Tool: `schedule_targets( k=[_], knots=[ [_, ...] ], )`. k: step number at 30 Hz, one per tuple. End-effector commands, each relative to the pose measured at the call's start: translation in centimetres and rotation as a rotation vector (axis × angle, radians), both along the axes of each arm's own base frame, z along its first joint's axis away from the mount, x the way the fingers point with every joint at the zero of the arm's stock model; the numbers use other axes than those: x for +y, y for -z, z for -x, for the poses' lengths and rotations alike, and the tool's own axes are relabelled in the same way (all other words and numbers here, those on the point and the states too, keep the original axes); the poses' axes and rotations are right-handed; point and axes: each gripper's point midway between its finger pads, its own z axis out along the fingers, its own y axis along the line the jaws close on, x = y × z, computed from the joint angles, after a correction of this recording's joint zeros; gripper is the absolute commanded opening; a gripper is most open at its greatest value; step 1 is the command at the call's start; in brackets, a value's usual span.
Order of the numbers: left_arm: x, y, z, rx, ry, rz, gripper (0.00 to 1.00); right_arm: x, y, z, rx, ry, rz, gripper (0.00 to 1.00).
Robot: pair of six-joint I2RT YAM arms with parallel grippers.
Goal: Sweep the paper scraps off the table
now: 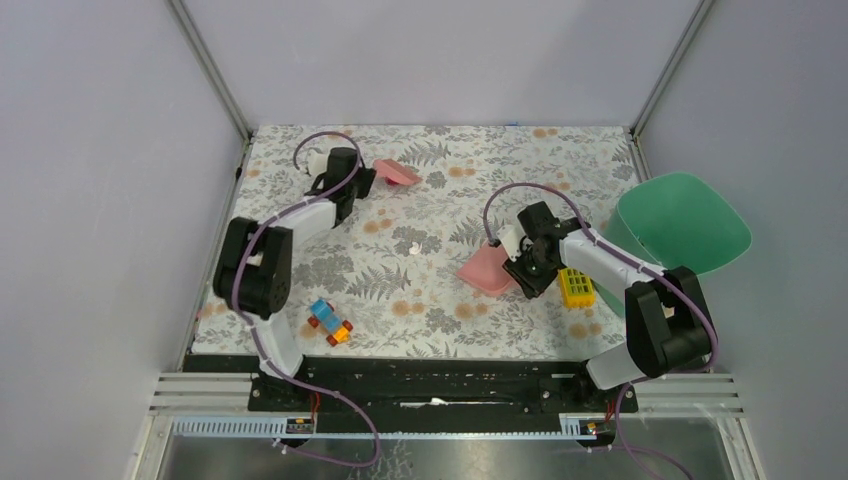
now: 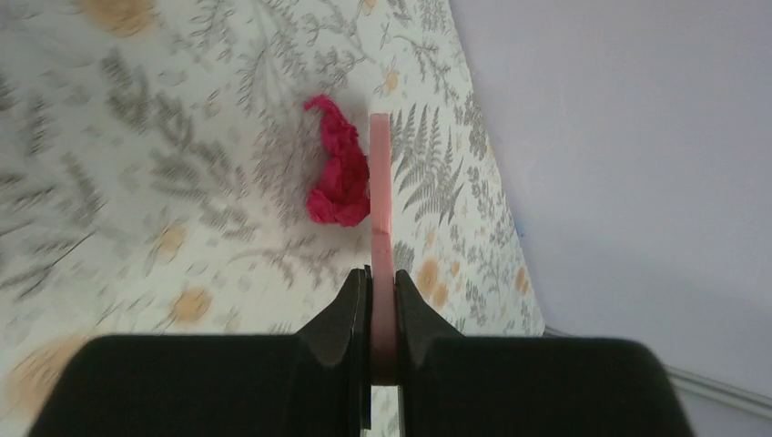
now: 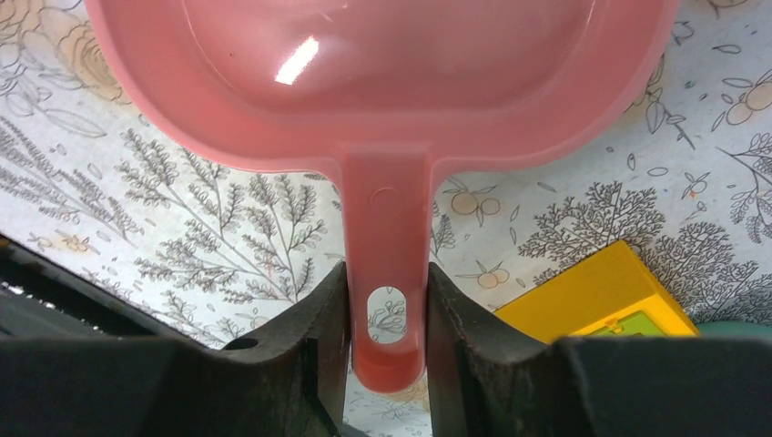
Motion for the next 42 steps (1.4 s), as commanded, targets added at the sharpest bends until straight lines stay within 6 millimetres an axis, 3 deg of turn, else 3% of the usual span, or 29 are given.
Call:
schedule_targets(
  k=[1,6,10,13,18,21,28,42],
  knots=[
    [0.6,-2.3,5.2,0.006,0.034,0.033,0.00,0.7,-2.2,0.8,0.007,-0.044,-0.041,0.00],
    [1.9,-1.8,12.0,0.046,0.070,0.016,0.00,0.8,-2.4,2.0,0.040,-0.072,-0.043,0.00],
    [1.9,-3.4,15.6,0.039,0.201,-0.078,0.00,0.6,-2.5,2.8,0.046,-0.103,-0.030,0.00],
    [1.2,-5.4,16.4,0.044,0.346,-0.187,0.00,0.4,-2.9,3.0,0.048,-0.119,-0.013,0.00],
    [-1.1,-11.1,15.1,-0.003,0.632,-0.375,0.00,0.3,-3.5,2.6,0.053,-0.134,0.015,0.00],
    [-2.3,-12.6,14.7,0.015,0.812,-0.510,0.00,0.5,-3.5,2.2,0.066,-0.141,0.029,0.00],
    [-5.0,-10.3,14.4,0.243,1.064,-0.922,0.00,0.8,-3.4,1.7,0.105,-0.148,0.050,0.00],
    [-8.2,-6.4,15.6,0.342,1.193,-1.003,0.00,1.5,-2.0,2.5,0.137,-0.154,0.053,0.00]
  ],
)
